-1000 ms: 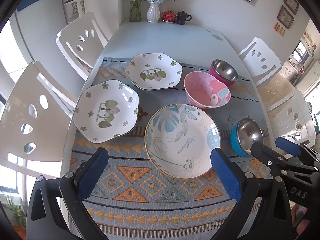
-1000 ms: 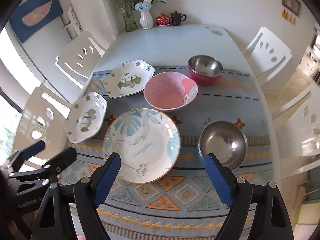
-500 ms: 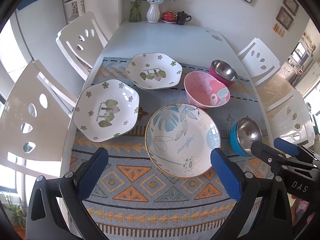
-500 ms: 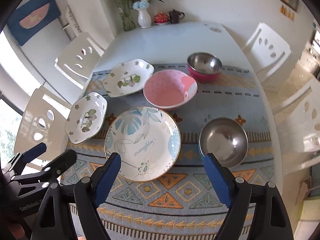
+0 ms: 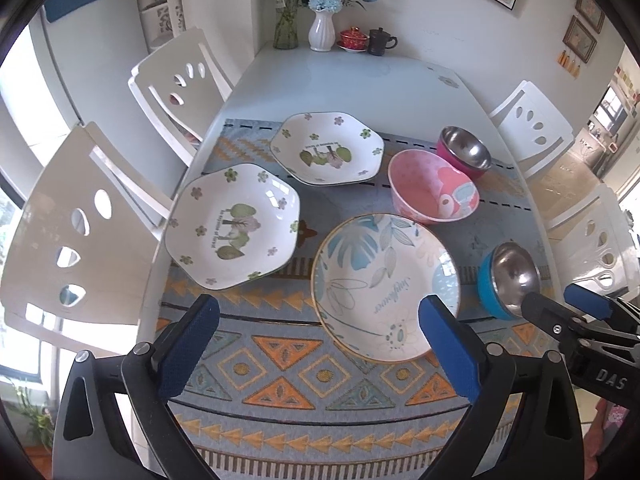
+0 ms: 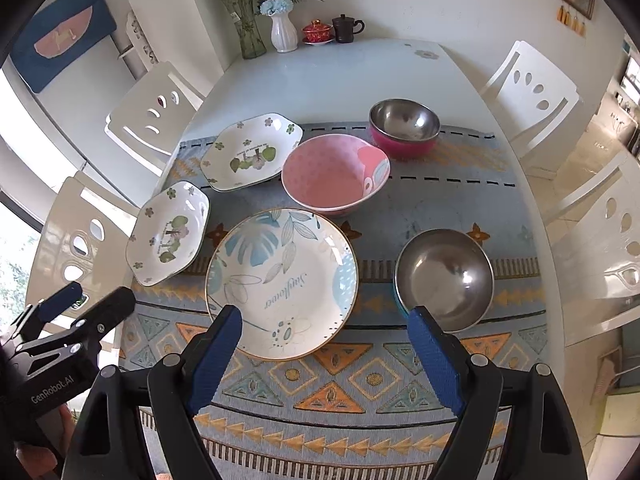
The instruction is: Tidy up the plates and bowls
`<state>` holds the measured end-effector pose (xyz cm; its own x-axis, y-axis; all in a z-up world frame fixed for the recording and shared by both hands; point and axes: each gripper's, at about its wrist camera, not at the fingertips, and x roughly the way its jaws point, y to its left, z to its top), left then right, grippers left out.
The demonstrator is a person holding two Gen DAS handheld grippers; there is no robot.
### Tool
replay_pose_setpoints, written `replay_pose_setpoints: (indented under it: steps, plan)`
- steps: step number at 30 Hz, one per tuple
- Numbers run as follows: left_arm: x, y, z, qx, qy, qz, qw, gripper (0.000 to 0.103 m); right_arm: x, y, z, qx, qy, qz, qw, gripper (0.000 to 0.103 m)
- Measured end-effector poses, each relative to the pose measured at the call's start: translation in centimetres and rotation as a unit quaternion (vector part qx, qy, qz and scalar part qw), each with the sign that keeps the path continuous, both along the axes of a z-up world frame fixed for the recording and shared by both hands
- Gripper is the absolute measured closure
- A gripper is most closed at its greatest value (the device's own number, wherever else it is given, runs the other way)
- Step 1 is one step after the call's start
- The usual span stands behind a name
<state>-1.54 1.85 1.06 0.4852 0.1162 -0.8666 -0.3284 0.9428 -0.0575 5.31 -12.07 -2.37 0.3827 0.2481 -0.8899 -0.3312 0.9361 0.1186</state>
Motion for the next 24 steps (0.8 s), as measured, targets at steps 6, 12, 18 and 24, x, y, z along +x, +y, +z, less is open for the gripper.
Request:
replay_pose_setpoints:
  steps: [6, 12, 18, 24]
  plan:
    - [0.0, 0.8, -0.4, -0.031, 0.001, 0.003, 0.9995, 0.004, 0.1, -0.1, -0.3, 0.009, 0.012, -0.001, 1.000, 0.020]
    - [0.1, 0.9, -0.6, -0.016, 0.009, -0.001, 0.9998, 0.004, 0.3, -0.5, -0.7, 0.026, 0.030, -0.005, 0.999, 0.019]
    - [0.4, 0.8, -0.9, -0.012, 0.021, -0.011, 0.9996, 0.004, 0.5, -0.3, -1.2, 0.032, 0.045, -0.004, 0.998, 0.019]
    - [0.7, 0.5, -1.2, -0.012, 0.027, -0.017, 0.9994, 0.004, 0.7, -0.2, -1.2, 0.006, 0.037, -0.011, 0.999, 0.019]
